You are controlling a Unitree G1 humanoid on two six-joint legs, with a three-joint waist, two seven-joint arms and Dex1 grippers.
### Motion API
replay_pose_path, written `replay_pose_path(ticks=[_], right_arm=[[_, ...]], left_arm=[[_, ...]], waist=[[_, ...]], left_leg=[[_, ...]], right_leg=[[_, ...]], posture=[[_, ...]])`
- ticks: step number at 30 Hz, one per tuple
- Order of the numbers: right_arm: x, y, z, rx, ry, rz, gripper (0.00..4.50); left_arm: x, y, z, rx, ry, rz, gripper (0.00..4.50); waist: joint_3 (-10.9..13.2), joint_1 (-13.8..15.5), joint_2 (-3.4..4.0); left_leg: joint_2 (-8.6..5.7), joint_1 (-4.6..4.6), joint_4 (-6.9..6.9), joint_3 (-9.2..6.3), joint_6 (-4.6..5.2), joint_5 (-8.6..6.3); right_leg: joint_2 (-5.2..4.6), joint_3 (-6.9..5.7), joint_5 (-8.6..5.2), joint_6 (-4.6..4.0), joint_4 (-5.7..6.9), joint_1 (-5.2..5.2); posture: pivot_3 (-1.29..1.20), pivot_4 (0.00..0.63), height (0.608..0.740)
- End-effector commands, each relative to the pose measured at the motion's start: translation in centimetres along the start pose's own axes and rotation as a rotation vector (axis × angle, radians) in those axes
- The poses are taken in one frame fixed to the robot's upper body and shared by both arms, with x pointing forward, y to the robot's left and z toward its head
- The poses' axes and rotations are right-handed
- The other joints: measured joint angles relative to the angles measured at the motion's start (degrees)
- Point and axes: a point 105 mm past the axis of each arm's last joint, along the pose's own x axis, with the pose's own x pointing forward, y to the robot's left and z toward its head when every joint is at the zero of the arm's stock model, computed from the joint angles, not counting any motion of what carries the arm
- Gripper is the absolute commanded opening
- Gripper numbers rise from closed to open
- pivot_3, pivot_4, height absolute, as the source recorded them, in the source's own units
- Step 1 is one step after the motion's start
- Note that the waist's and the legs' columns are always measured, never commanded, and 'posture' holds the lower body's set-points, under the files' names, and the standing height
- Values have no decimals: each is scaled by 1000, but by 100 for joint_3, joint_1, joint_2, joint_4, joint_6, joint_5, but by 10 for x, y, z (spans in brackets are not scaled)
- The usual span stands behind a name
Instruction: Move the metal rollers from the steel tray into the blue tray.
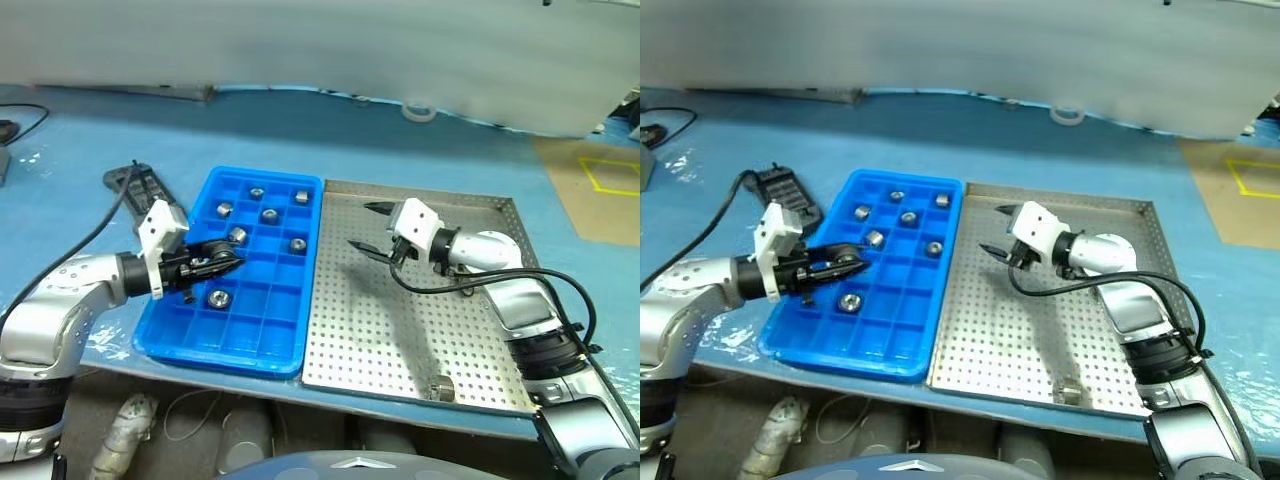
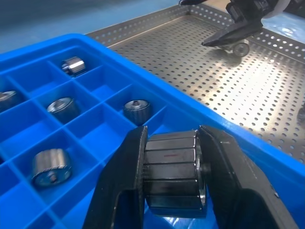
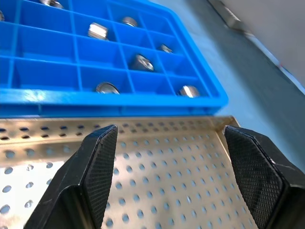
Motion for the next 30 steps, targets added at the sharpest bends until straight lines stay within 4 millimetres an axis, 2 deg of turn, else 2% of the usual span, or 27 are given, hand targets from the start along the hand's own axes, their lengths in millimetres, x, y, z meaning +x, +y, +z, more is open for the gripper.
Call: replay_pose_path(ticks=[1, 6, 13, 19, 25, 27, 30], right_arm=[[6, -6, 8, -49, -46, 14, 3711], [20, 1, 12, -58, -87, 68, 3711], [30, 6, 15, -63, -114, 96, 3711], [31, 6, 14, -76, -112, 93, 3711], [29, 6, 13, -72, -109, 79, 3711], [28, 7, 12, -71, -106, 73, 3754], [27, 6, 11, -67, -103, 54, 3754]], left_arm=[[-21, -9, -5, 90, 42, 57, 1349], [-39, -17, -21, 60, 77, 139, 1349], [-60, -14, -40, 4, 122, 266, 1349], [-61, -17, -55, -22, 167, 276, 1349], [-54, -10, -54, -31, 165, 288, 1349], [-49, -9, -50, -25, 156, 283, 2059], [-42, -17, -48, -8, 196, 230, 2846]], waist=[[0, 37, -6], [6, 195, -26], [8, 387, -27], [7, 480, -29], [6, 465, -31], [5, 457, -32], [1, 434, -39]], left_leg=[[-2, 1, -3, 0, 0, 0], [8, 0, -22, -2, -4, 2], [9, 14, -27, -6, -11, 6], [9, 18, -27, -9, -15, 7], [10, 19, -27, -11, -21, 12], [10, 20, -27, -11, -26, 14], [10, 21, -27, -11, -43, 24]], right_leg=[[0, 1, 0, 0, 0, 3], [7, -8, 0, 2, -1, -7], [8, -10, -2, 6, 0, -15], [9, -8, -12, 26, 3, -18], [11, -7, -14, 32, 14, -21], [11, -7, -14, 33, 18, -21], [12, -6, -14, 34, 24, -21]], posture=[[222, 150, 740], [270, 150, 740], [310, 150, 740], [305, 150, 740], [281, 150, 740], [271, 150, 740], [257, 150, 740]])
